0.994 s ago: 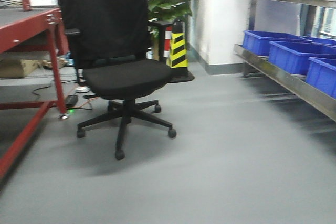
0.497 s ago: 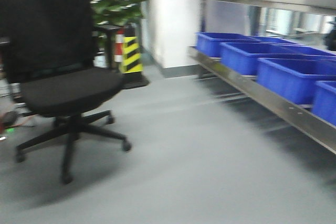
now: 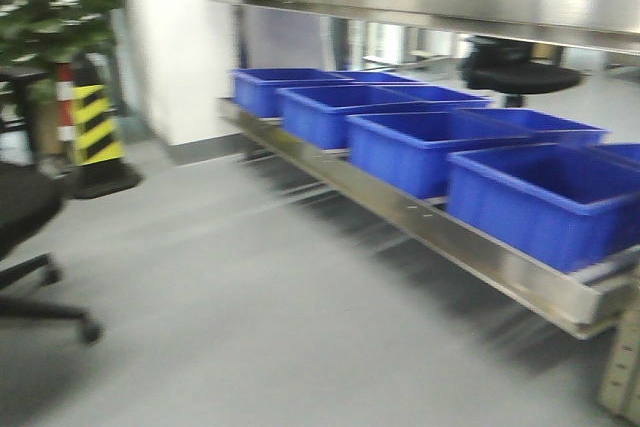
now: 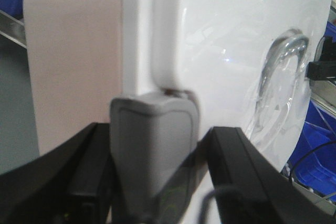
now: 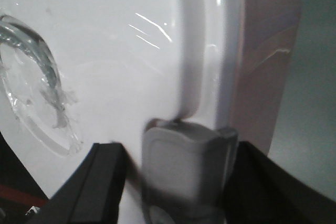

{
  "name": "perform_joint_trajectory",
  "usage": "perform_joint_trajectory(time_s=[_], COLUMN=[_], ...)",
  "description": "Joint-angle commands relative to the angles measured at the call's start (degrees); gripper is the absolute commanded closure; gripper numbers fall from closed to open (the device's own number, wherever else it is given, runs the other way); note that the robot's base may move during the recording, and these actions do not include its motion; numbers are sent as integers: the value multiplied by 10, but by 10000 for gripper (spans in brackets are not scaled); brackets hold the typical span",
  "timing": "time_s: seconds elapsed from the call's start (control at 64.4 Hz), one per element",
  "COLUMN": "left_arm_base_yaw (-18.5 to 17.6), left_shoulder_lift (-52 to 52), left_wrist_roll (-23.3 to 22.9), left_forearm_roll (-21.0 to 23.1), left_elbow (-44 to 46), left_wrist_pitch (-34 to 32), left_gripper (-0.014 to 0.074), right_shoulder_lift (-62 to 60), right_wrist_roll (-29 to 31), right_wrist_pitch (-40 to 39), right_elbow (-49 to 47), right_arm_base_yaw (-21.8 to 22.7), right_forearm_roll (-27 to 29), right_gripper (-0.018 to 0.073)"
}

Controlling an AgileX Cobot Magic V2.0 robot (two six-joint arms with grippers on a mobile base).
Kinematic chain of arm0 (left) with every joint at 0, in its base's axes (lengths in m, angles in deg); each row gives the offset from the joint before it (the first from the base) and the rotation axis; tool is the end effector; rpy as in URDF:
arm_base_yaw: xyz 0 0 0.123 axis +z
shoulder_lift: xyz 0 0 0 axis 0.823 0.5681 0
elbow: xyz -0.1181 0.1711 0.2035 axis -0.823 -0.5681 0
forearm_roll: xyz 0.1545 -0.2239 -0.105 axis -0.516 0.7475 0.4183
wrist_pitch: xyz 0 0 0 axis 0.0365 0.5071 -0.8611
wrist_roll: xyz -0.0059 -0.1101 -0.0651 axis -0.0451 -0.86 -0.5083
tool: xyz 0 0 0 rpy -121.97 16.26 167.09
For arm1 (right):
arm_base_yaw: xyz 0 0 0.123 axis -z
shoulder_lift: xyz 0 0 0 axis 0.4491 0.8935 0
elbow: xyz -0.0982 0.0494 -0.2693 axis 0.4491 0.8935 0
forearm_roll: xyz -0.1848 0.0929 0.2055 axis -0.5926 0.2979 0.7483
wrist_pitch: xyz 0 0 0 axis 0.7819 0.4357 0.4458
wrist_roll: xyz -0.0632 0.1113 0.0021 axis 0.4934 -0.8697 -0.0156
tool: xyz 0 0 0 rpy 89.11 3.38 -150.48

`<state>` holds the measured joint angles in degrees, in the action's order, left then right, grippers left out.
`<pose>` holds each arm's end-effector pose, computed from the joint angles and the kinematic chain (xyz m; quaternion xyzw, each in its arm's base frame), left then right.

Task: Grab white bin and place on right shelf
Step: 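Turn and drive toward the steel shelf rack with blue bins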

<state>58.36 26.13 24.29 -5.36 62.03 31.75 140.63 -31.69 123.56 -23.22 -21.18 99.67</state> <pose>0.2514 -0.0936 0.4357 0.2111 0.7719 -0.3993 0.4473 0.2625 0.0752 0.4398 -0.1811 0.8141 0.3544 0.4229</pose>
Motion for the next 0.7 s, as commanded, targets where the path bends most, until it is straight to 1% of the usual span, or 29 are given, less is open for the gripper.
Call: perform_joint_trajectory(time_s=[0.0, 0.684], left_arm_base_yaw=[-16, -16], left_shoulder_lift=[-16, -16], left_wrist_roll=[4, 4], left_forearm_roll=[120, 120], left_elbow=[19, 19], left_wrist_pitch=[49, 49], left_gripper=[356, 356], right_shoulder_lift=[-12, -12], right_wrist_roll=[8, 8], right_wrist_pitch=[48, 48], right_elbow=[-16, -16], right_arm_base_yaw=[-12, -12], right_forearm_roll=[104, 104], right_gripper=[167, 167])
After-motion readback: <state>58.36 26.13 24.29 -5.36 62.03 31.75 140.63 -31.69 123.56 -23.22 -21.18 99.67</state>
